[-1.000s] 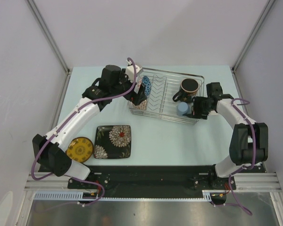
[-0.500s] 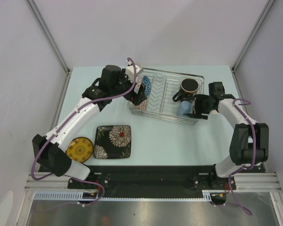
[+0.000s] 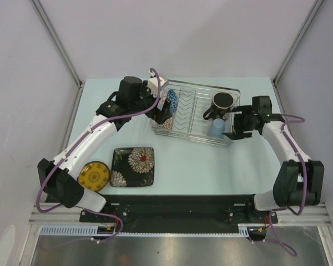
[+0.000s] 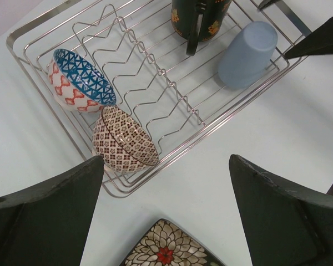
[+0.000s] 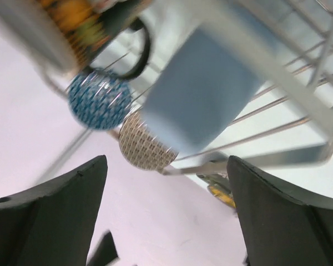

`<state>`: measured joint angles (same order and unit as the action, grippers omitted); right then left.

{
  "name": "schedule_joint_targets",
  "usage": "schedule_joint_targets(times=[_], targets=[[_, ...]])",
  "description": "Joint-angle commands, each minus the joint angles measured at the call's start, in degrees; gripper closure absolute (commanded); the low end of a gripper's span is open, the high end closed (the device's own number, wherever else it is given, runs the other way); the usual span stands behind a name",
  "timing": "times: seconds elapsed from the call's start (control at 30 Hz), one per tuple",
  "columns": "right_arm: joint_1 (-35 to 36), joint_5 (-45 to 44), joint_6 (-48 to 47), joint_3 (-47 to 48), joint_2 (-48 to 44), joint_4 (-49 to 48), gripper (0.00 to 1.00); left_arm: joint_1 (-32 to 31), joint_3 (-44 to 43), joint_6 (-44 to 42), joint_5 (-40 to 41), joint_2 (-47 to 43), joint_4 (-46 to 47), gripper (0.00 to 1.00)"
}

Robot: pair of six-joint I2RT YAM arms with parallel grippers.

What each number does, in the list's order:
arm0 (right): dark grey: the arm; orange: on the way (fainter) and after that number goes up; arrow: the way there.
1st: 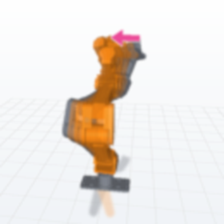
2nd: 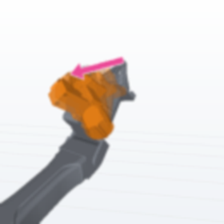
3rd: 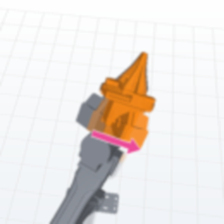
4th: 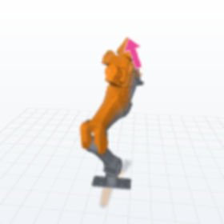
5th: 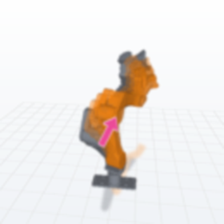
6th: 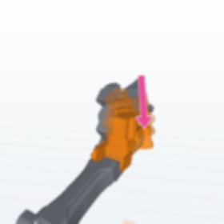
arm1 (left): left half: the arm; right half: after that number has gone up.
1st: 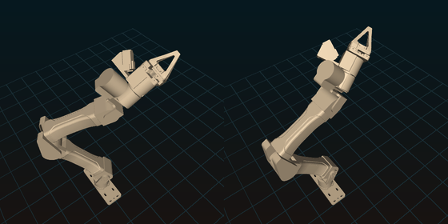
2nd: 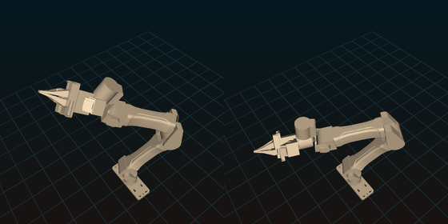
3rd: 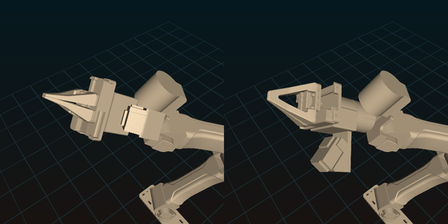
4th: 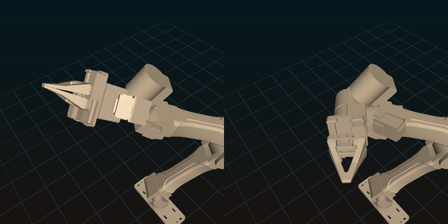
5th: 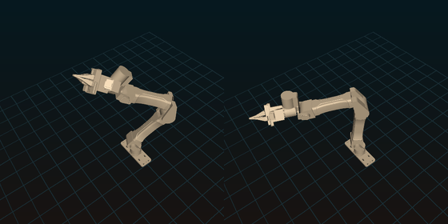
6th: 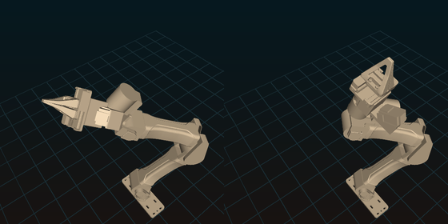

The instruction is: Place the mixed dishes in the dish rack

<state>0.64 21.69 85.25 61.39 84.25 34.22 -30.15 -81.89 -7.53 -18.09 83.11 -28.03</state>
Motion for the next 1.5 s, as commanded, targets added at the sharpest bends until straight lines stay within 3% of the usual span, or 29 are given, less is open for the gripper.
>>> schedule_joint_targets(times=[0.0,0.1,0.2,0.3,0.4,0.43,0.57,0.73,0.97,1.13,1.47], targets=[[-0.2,-5.7,-13.2,2.9,-13.4,-3.4,0.00,0.2,-4.0,-2.0,1.6,-3.2,-1.7,0.00],[0.1,-6.8,-25.0,3.5,-19.5,-5.3,0.00,1.9,-5.8,-1.5,1.3,-3.7,-3.3,0.00],[2.9,1.4,-43.3,3.5,-27.2,-9.3,0.00,5.5,-6.9,-1.2,-0.9,-5.0,-5.8,0.00],[13.7,-5.0,-49.6,3.4,-31.2,-4.4,0.00,11.3,-3.8,-3.6,-3.2,-7.8,-7.9,0.00],[25.0,-9.8,-50.1,1.0,-28.9,1.4,0.00,17.3,2.9,-11.8,-4.2,-10.1,-11.2,0.00],[30.8,-11.2,-49.5,-0.2,-27.9,1.0,0.00,19.8,6.9,-14.5,-4.3,-11.6,-12.3,0.00],[42.8,-17.7,-47.6,-6.0,-23.2,-7.0,0.00,22.9,17.8,-26.8,-2.0,-16.9,-16.0,0.00],[46.7,-15.3,-46.7,-9.3,-11.0,-17.9,0.08,25.8,26.0,-36.7,-1.2,-20.5,-18.1,0.00],[47.8,-6.5,-44.5,-9.4,4.3,-35.8,0.19,30.0,28.9,-45.8,-1.4,-18.3,-22.3,0.04],[48.4,-3.8,-44.5,-9.4,10.9,-41.7,0.27,33.9,34.5,-50.6,0.2,-19.3,-22.3,0.06],[49.7,-0.6,-44.6,-9.4,17.3,-46.9,0.33,35.2,42.3,-57.6,4.3,-20.6,-17.9,0.07]])
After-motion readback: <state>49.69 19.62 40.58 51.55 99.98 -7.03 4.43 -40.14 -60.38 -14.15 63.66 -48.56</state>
